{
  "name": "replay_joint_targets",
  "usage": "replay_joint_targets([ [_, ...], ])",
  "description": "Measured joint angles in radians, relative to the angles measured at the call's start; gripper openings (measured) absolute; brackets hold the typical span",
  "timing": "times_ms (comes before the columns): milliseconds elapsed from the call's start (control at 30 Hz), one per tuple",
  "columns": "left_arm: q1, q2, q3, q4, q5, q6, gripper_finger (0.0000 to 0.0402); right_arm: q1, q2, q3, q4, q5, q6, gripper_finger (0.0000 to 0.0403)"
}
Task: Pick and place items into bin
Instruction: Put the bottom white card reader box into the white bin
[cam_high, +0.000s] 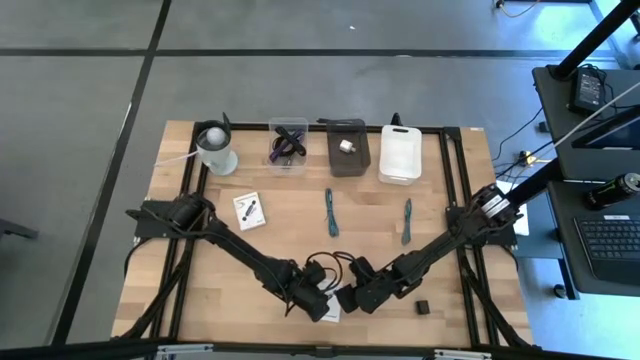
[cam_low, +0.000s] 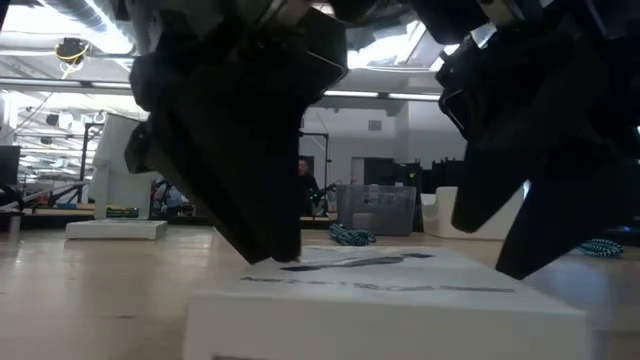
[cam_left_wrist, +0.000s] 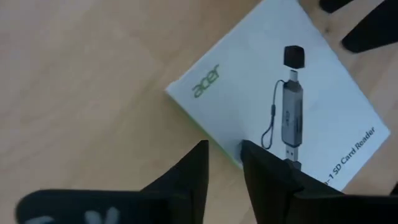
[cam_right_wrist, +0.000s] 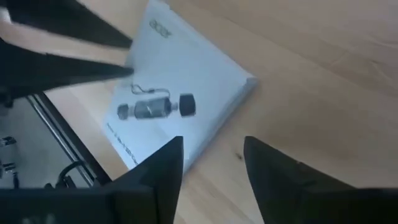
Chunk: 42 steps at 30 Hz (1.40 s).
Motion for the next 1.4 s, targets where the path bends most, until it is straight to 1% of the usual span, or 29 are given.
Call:
replay_joint_targets([
  [167, 0.001, 0.023, 0.002, 0.022, 0.035, -0.001, 0.0045, 0.0, 0.001, 0.0, 0.012, 0.0, 0.0, 0.0181],
  [333, 0.0, 0.024, 0.0, 0.02, 0.025, 0.011, 0.0011, 0.0, 0.001, 0.0, 0.028, -0.008, 0.0, 0.0181],
  [400, 0.0, 0.025, 0.0, 0.018, 0.024, 0.015, 0.0003, 0.0, 0.001, 0.0, 0.03, -0.008, -0.001, 0.0181],
  [800, 0.015, 0.023, -0.02, 0.014, 0.01, 0.018, 0.0002, 0.0, 0.001, 0.0, 0.023, -0.008, -0.003, 0.0181],
  [1000, 0.016, 0.017, -0.067, 0.108, 0.011, -0.021, 0.0002, -0.001, 0.001, 0.0, 0.021, -0.008, -0.005, 0.0181],
  [1400, 0.015, 0.017, -0.075, 0.114, -0.01, -0.057, 0.0002, -0.001, 0.001, 0.0, 0.02, -0.008, -0.002, 0.0182],
])
